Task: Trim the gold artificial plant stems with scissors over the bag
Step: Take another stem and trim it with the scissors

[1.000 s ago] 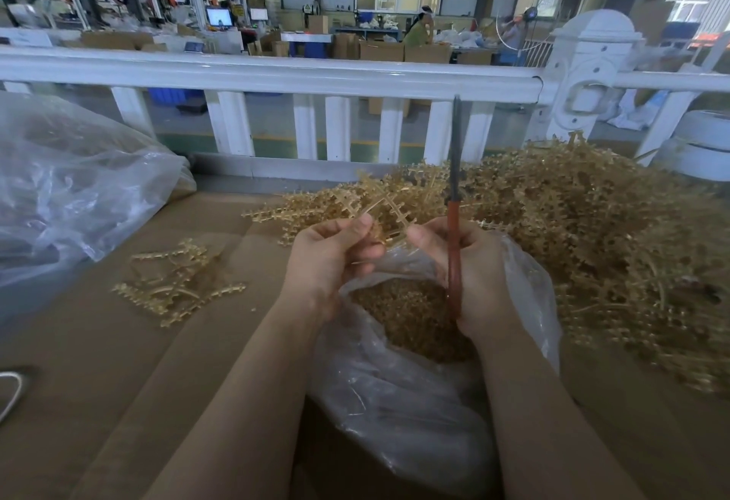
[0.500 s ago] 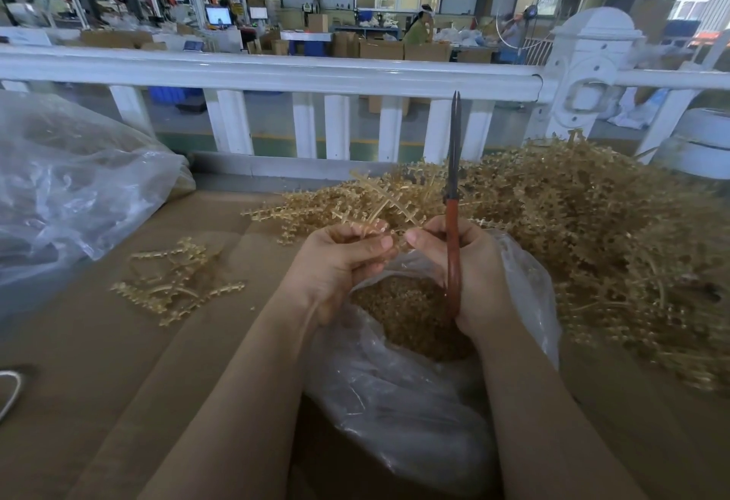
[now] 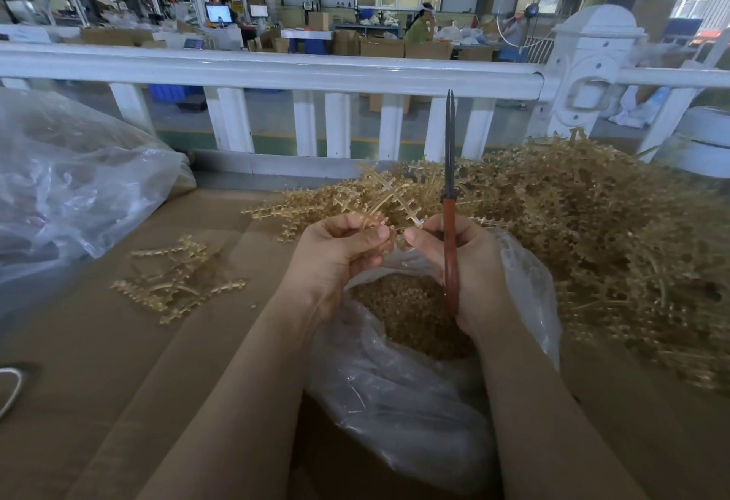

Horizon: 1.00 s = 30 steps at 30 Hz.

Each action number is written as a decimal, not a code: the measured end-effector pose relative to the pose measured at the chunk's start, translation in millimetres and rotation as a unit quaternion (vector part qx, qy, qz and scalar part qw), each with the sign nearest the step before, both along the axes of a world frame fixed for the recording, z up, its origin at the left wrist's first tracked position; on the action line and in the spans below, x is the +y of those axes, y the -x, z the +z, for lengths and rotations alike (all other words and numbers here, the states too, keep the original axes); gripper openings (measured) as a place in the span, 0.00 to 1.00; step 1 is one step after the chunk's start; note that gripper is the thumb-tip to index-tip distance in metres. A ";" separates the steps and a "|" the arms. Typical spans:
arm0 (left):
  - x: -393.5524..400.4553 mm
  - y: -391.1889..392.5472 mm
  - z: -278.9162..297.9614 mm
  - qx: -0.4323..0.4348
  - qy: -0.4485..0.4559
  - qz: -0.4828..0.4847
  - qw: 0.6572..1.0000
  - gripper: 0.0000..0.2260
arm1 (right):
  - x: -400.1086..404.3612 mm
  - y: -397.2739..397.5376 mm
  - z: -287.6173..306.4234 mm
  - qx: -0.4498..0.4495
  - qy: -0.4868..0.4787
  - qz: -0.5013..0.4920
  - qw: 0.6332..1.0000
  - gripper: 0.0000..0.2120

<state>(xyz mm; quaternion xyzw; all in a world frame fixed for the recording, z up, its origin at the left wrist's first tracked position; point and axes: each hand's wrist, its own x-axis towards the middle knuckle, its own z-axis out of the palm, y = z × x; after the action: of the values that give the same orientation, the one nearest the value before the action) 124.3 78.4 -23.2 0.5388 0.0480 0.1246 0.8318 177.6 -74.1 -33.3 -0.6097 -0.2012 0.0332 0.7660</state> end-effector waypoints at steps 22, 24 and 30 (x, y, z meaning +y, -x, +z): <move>-2.0 -0.6 -5.9 -0.183 -0.265 0.210 0.923 0.13 | -6.9 -0.1 -1.8 -0.009 -0.019 0.017 1.000 0.20; -1.7 -2.1 -8.9 -0.212 -0.308 0.237 0.897 0.12 | -6.7 0.2 -0.4 0.004 -0.020 0.009 1.000 0.25; -3.1 -1.6 -10.7 -0.245 -0.348 0.261 0.866 0.10 | -6.3 0.1 -0.1 0.021 -0.009 0.042 0.999 0.10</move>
<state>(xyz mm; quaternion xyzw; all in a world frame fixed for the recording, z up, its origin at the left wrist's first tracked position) 125.9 75.3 -33.9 0.7131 -0.0650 0.4741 0.5123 177.5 -80.4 -33.4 -0.5928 -0.2113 0.0762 0.7734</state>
